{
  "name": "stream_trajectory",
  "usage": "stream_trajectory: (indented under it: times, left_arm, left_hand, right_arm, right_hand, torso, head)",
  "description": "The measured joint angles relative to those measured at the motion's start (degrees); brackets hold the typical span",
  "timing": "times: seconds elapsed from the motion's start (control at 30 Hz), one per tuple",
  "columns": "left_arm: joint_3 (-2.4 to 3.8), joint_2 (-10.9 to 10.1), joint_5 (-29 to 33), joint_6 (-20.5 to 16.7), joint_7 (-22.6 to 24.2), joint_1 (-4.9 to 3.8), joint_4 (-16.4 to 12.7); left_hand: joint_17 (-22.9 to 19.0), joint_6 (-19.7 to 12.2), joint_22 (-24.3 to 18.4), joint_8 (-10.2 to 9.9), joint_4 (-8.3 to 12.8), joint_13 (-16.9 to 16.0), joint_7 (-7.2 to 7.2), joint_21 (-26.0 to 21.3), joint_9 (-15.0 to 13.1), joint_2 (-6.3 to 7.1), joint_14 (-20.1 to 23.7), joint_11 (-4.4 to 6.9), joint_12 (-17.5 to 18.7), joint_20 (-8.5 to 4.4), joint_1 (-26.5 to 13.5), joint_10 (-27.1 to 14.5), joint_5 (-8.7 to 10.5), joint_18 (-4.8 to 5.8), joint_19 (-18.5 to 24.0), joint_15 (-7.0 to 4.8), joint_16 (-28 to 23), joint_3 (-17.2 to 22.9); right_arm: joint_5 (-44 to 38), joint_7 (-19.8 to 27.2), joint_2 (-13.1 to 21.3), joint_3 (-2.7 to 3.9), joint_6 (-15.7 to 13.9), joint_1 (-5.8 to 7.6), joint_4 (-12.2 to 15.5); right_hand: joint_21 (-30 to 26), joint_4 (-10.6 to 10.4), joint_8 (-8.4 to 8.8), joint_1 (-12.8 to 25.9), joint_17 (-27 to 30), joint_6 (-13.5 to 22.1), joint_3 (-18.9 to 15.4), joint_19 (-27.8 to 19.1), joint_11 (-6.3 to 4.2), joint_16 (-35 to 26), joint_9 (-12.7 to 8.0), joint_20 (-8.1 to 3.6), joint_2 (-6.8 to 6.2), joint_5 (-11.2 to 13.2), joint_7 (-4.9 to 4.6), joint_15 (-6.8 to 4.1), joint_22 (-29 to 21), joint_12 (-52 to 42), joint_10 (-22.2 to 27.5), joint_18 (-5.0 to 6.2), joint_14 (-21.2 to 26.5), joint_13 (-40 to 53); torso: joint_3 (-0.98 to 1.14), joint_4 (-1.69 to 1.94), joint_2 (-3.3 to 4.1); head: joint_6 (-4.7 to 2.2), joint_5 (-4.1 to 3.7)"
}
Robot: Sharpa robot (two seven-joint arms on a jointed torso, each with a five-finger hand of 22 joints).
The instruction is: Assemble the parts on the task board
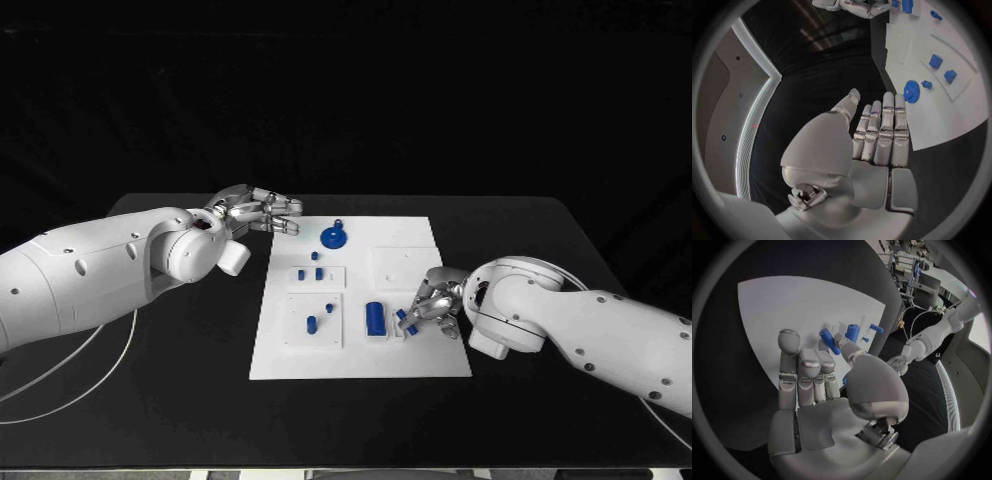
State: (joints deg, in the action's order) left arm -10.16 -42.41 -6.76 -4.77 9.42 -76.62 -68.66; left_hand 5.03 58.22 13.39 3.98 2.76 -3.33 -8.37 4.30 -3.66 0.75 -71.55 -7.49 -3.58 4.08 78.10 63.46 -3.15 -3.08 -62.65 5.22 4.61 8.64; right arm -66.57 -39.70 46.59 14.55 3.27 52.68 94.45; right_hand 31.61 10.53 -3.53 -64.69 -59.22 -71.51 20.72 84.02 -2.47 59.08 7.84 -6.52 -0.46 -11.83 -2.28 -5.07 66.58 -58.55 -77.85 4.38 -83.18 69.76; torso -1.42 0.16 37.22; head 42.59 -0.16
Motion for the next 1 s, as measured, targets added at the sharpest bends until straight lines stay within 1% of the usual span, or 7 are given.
stream_trajectory:
  times: [0.2, 0.4, 0.43, 0.5, 0.6, 0.77, 1.0]
  left_arm:
    - [-0.01, 0.02, 0.0, 0.03, -0.02, 0.0, 0.01]
    - [-0.01, 0.02, 0.0, 0.07, -0.04, 0.0, 0.02]
    - [-0.01, 0.02, 0.0, 0.07, -0.05, 0.0, 0.02]
    - [-0.01, 0.01, 0.0, 0.09, -0.06, 0.0, 0.02]
    - [-0.01, -0.01, 0.0, 0.11, -0.09, 0.0, 0.02]
    - [-0.01, -0.03, 0.0, 0.15, -0.14, 0.0, 0.02]
    - [-0.01, -0.04, 0.0, 0.22, -0.24, 0.0, 0.01]
  left_hand:
    - [0.0, 0.0, -0.04, 0.0, -0.04, 0.0, 0.0, 0.0, 0.0, 0.0, 0.0, 0.0, 0.0, 0.0, 0.0, 0.0, 0.0, 0.0, 0.0, 0.0, 0.0, -0.04]
    - [0.02, 0.0, -0.11, 0.0, -0.17, 0.0, 0.0, 0.0, 0.0, -0.22, 0.0, 0.0, 0.0, 0.0, -0.22, 0.0, 0.0, 0.0, 0.0, 0.0, 0.0, 0.09]
    - [0.04, 0.0, -0.11, 0.0, -0.2, 0.0, 0.0, 0.0, 0.0, -0.22, 0.0, 0.0, 0.0, 0.0, -0.22, 0.0, 0.0, 0.0, 0.0, 0.0, 0.0, 0.13]
    - [0.05, 0.0, -0.11, 0.0, -0.38, 0.0, 0.0, 0.0, 0.0, -0.22, 0.0, 0.0, 0.0, 0.0, -0.22, 0.0, 0.0, 0.0, 0.0, 0.0, 0.0, -0.05]
    - [0.05, 0.0, -0.11, 0.0, -0.43, 0.0, 0.0, 0.0, 0.0, -0.22, 0.0, 0.0, 0.0, 0.0, -0.22, 0.0, 0.0, 0.0, 0.0, 0.0, 0.0, -0.11]
    - [0.04, 0.0, -0.19, 0.0, -0.43, 0.0, 0.0, 0.0, 0.0, -0.22, 0.0, 0.0, 0.0, 0.0, -0.22, 0.0, 0.0, 0.0, 0.0, 0.0, 0.0, -0.11]
    - [0.04, 0.0, -0.24, 0.0, -0.74, 0.0, 0.0, 0.0, -0.05, -0.22, 0.0, 0.0, 0.0, 0.0, -0.22, 0.0, 0.0, 0.0, 0.0, 0.0, 0.0, -0.11]
  right_arm:
    - [-0.3, -0.12, -0.54, -0.37, -0.02, 0.0, -0.28]
    - [-0.46, -0.16, -0.87, -0.73, 0.05, 0.07, -0.7]
    - [-0.47, -0.16, -0.89, -0.8, 0.06, 0.1, -0.77]
    - [-0.49, -0.16, -0.96, -0.94, 0.08, 0.16, -0.9]
    - [-0.51, -0.16, -1.08, -1.12, 0.09, 0.18, -1.06]
    - [-0.53, -0.16, -1.21, -1.18, 0.07, 0.19, -1.27]
    - [-0.53, -0.16, -1.32, -1.22, 0.05, 0.21, -1.45]
  right_hand:
    - [0.0, -1.5, 0.0, 0.23, 0.0, -0.34, -1.5, 0.0, -0.19, 0.0, -0.46, 0.0, 0.23, 0.0, 0.34, 0.0, 0.0, 0.0, -0.21, 0.0, 0.0, 0.06]
    - [0.0, -4.02, -0.14, 1.51, 0.0, -0.92, -3.64, 0.0, -0.58, 0.0, -0.92, 0.0, -1.03, -0.85, 0.92, 0.0, -0.01, 0.0, -0.59, 0.01, 0.0, 0.13]
    - [0.0, -5.09, -0.31, 1.75, 0.01, -1.03, -4.59, 0.0, -0.53, 0.0, -1.13, 0.0, -1.27, -1.74, 1.02, 0.0, -0.01, 0.0, -0.55, 0.0, 0.0, 0.12]
    - [0.0, -6.18, -0.36, 1.88, 0.01, -1.0, -5.67, 0.0, -0.48, 0.0, -1.31, 0.0, -1.41, -1.92, 0.99, 0.0, -0.01, 0.0, -0.48, 0.0, 0.0, 0.12]
    - [-0.14, -8.45, -0.44, 1.68, -0.02, -0.91, -7.08, 0.0, -0.48, 0.0, -1.53, 0.0, -1.6, -1.01, 0.91, 0.0, -0.01, 0.0, -0.48, 0.0, 0.0, 0.12]
    - [-0.14, -11.01, -0.3, 1.32, -0.02, -0.92, -7.6, 0.0, -0.48, 0.0, -1.78, 0.0, -1.96, -0.15, 0.9, 0.0, -0.01, 0.0, -0.47, 0.01, 0.0, 0.12]
    - [-0.14, -13.1, -0.32, 1.33, -0.08, -0.93, -7.64, 0.0, -0.48, 0.0, -1.82, 0.0, -2.43, 0.98, 0.91, 0.0, -0.02, 0.0, -0.47, 0.01, 0.0, 0.12]
  torso:
    - [-0.01, 0.02, 0.0]
    - [-0.04, 0.03, 0.0]
    - [-0.04, 0.04, -0.01]
    - [-0.06, 0.05, 0.0]
    - [-0.05, 0.05, -0.01]
    - [-0.04, 0.04, 0.0]
    - [-0.02, 0.0, -0.01]
  head:
    - [0.05, 0.03]
    - [0.12, 0.08]
    - [0.13, 0.09]
    - [0.21, 0.16]
    - [0.25, 0.24]
    - [0.29, 0.34]
    - [0.3, 0.4]
